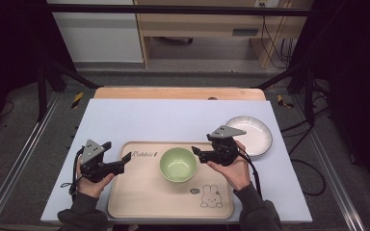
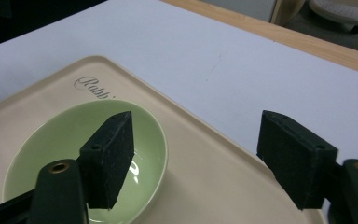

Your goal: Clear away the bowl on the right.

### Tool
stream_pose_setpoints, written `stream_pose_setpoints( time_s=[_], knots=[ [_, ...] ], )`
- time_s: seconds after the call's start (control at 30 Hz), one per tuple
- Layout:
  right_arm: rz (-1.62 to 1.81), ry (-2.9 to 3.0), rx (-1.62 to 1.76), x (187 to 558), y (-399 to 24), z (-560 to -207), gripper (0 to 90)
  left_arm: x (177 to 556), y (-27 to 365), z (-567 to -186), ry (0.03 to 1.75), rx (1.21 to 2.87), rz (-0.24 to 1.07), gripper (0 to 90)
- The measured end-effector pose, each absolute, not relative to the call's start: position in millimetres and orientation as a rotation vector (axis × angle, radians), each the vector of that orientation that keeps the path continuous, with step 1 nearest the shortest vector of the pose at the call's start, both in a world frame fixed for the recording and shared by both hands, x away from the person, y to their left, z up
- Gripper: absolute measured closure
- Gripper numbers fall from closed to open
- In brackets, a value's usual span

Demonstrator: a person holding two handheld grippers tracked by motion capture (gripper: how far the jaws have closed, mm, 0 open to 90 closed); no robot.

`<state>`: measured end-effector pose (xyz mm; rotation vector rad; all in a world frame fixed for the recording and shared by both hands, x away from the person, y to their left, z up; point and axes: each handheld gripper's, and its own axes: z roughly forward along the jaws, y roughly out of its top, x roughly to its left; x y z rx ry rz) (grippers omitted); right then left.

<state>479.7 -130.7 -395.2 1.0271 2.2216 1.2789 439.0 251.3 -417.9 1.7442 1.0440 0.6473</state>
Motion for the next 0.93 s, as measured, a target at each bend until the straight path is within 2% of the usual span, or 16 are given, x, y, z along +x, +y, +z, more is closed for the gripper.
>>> stream_pose_setpoints(
  time_s=[0.17, 0.5, 0.93],
  knots=[
    [1.315, 2.166, 1.012, 469, -143, -396, 20.7, 439, 252, -419, 1.048, 1.745, 0.647, 14.6],
    [1.403, 2.062, 0.996, 456, -165, -397, 15.1, 438, 254, -420, 1.057, 1.747, 0.646, 14.2],
    [1.389, 2.009, 1.037, 442, -188, -406, 13.7, 436, 258, -424, 1.073, 1.746, 0.650, 14.0]
  ],
)
